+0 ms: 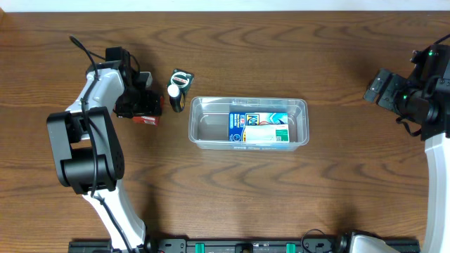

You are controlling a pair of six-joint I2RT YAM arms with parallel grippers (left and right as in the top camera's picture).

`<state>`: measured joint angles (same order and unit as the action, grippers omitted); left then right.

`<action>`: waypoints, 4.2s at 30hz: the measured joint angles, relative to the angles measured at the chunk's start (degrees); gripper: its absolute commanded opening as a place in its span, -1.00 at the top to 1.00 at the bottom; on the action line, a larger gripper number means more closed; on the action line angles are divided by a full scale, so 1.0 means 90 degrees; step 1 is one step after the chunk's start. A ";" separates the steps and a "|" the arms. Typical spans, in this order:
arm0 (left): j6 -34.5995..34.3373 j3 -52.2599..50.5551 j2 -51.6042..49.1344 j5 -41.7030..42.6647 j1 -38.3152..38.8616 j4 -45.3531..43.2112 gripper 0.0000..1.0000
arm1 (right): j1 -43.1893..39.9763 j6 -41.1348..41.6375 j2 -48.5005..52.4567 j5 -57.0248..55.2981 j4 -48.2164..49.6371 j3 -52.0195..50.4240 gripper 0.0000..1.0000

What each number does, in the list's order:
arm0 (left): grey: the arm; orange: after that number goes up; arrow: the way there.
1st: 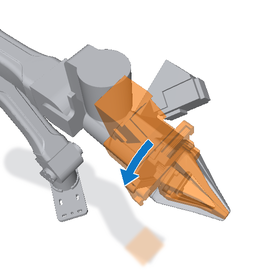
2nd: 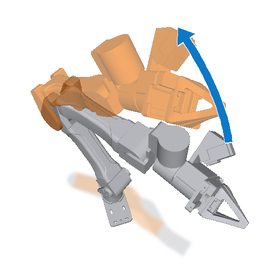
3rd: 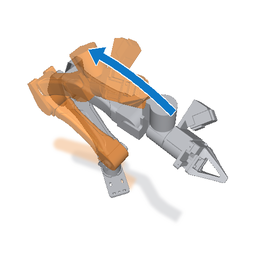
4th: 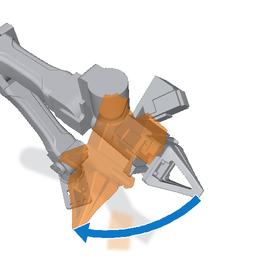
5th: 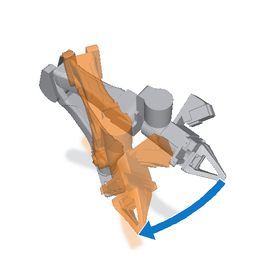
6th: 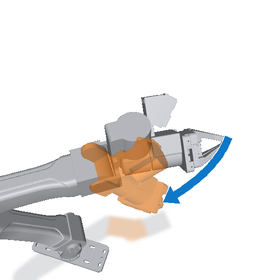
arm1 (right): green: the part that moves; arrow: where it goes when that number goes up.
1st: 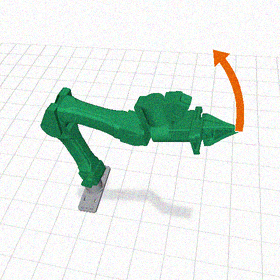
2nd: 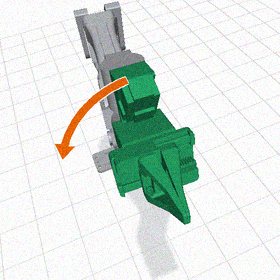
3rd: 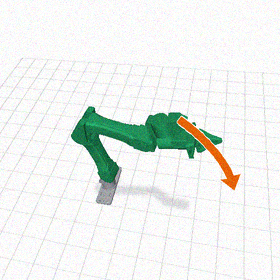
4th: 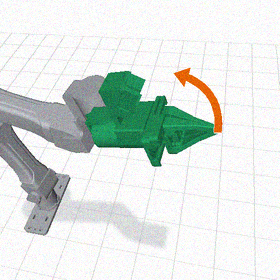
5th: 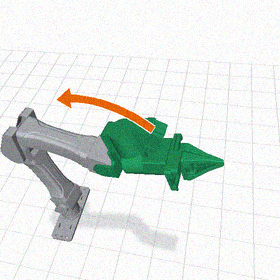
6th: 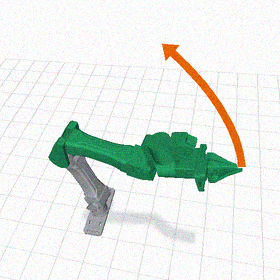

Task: Pack container
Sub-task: 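Grasp the red Panadol box with the left gripper and lift, then carry the red box over the container's left end, then lower the red box upright into the container beside the blue box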

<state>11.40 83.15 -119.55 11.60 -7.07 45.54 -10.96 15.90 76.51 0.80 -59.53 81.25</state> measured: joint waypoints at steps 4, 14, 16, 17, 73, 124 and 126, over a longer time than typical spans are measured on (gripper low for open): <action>-0.0398 0.0000 0.0000 -0.0002 0.0000 -0.0015 -0.49 | 0.0000 -0.0002 -0.0002 0.0000 0.0000 0.0000 -0.99; -0.0709 0.0015 0.0000 0.0000 0.0000 0.0053 -0.40 | 0.0000 0.0000 0.0000 0.0000 0.0000 0.0000 -0.99; -0.0753 0.0032 0.0000 0.0000 0.0000 0.0170 -0.40 | 0.0000 0.0000 0.0000 0.0000 0.0000 0.0000 -0.98; -0.0775 0.0049 0.0000 -0.0002 0.0000 0.0240 -0.40 | 0.0000 0.0000 0.0000 0.0000 0.0000 0.0002 -0.98; -0.3196 0.0335 0.1443 -0.0481 0.4282 0.1061 -0.31 | 0.0000 0.0000 0.0000 0.0000 0.0000 0.0000 -0.98; -0.4818 -0.0221 0.0852 -0.1336 0.4039 0.0578 -0.27 | 0.0000 0.0000 0.0000 0.0000 0.0000 0.0000 -0.99; -0.4821 -0.0221 0.0729 -0.1336 0.4039 0.0576 -0.27 | 0.0000 0.0000 0.0000 0.0000 0.0000 0.0002 -0.99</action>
<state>-31.99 81.17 -112.99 -0.43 29.28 50.72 -10.96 15.90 76.51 0.80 -59.53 81.28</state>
